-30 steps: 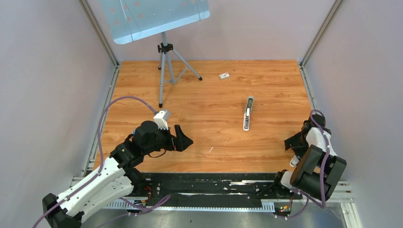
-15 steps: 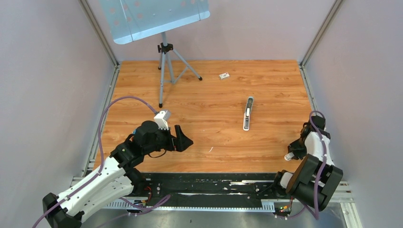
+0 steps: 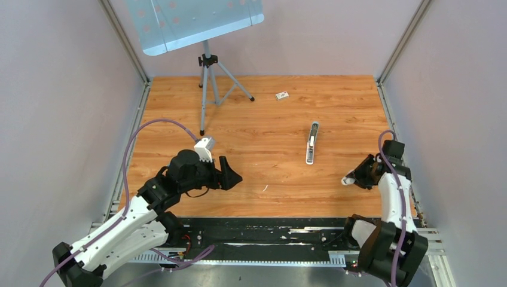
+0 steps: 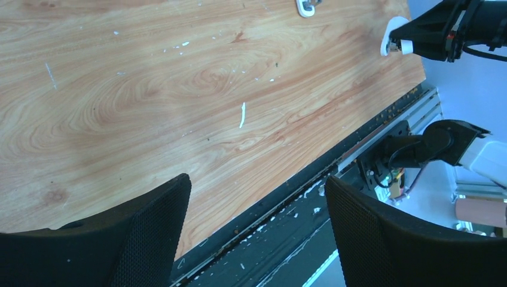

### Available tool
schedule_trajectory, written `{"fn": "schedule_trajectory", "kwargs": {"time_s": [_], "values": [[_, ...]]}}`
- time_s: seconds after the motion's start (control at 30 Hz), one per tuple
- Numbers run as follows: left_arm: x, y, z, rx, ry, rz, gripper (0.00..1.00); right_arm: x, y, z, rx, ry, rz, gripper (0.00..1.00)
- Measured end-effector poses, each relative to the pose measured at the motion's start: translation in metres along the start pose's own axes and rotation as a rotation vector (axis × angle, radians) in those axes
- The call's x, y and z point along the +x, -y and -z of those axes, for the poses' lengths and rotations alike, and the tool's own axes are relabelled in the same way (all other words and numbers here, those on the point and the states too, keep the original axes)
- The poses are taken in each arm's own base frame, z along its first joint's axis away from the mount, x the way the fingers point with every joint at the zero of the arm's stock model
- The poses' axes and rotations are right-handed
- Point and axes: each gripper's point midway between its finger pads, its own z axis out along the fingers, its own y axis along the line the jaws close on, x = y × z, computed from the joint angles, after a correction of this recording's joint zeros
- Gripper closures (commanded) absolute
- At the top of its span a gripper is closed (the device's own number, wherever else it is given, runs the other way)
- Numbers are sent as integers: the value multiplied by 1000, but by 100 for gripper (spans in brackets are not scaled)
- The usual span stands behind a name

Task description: Load the staples into the stapler

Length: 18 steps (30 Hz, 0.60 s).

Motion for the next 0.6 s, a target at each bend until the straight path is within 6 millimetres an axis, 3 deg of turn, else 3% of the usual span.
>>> {"fn": "schedule_trajectory", "kwargs": {"time_s": [0.17, 0.3, 0.6], "values": [[-11, 13, -1, 24, -7, -1, 24, 23, -69, 34, -265, 24, 244, 100], [-23, 33, -4, 80, -14, 4, 29, 58, -121, 77, -510, 39, 393, 99], [-42, 75, -15, 260, 5, 45, 45, 125, -178, 133, -799, -54, 526, 99]]}}
